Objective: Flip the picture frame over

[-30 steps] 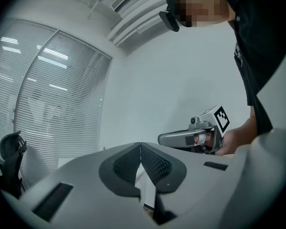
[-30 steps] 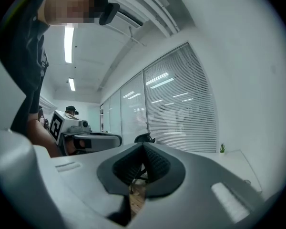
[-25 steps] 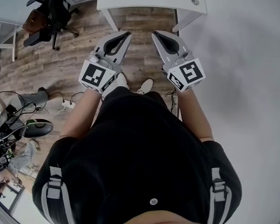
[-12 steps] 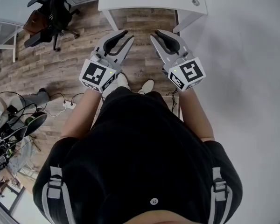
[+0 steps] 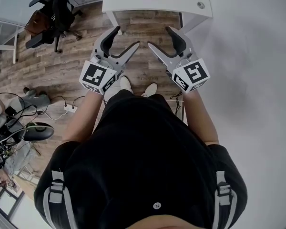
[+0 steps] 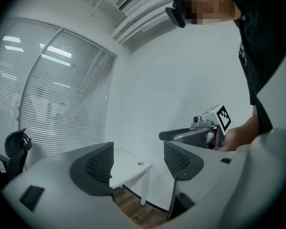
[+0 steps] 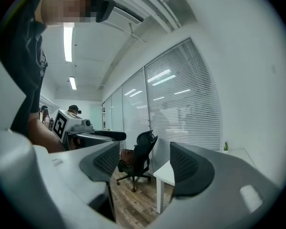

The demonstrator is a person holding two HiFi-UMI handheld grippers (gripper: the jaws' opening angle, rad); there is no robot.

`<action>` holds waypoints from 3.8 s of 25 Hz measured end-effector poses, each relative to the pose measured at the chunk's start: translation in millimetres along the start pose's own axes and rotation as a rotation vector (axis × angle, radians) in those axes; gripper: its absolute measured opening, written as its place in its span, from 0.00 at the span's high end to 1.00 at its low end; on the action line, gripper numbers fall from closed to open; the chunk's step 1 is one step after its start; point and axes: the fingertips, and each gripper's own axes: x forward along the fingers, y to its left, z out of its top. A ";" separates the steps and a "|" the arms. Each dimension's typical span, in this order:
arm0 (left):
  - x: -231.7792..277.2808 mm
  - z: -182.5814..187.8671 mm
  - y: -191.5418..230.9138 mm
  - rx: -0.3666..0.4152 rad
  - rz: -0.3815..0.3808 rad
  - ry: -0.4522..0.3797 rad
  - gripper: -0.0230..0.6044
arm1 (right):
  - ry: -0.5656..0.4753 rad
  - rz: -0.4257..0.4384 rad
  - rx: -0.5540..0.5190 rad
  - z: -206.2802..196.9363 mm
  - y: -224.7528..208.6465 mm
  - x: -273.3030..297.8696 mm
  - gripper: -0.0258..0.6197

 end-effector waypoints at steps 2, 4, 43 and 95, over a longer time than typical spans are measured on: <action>-0.8 1.5 0.9 0.002 0.007 -0.010 0.44 | -0.003 0.003 -0.003 -0.1 0.2 0.1 0.44; -0.5 2.6 0.8 0.011 0.006 -0.016 0.43 | -0.007 0.002 -0.007 0.4 -0.7 1.1 0.43; 70.0 1.9 158.2 -0.008 -0.039 0.006 0.43 | 0.029 -0.031 0.021 -0.6 -84.9 154.5 0.43; 336.4 -80.3 369.9 0.033 -0.205 0.155 0.43 | 0.327 -0.342 0.291 -157.4 -395.2 359.5 0.43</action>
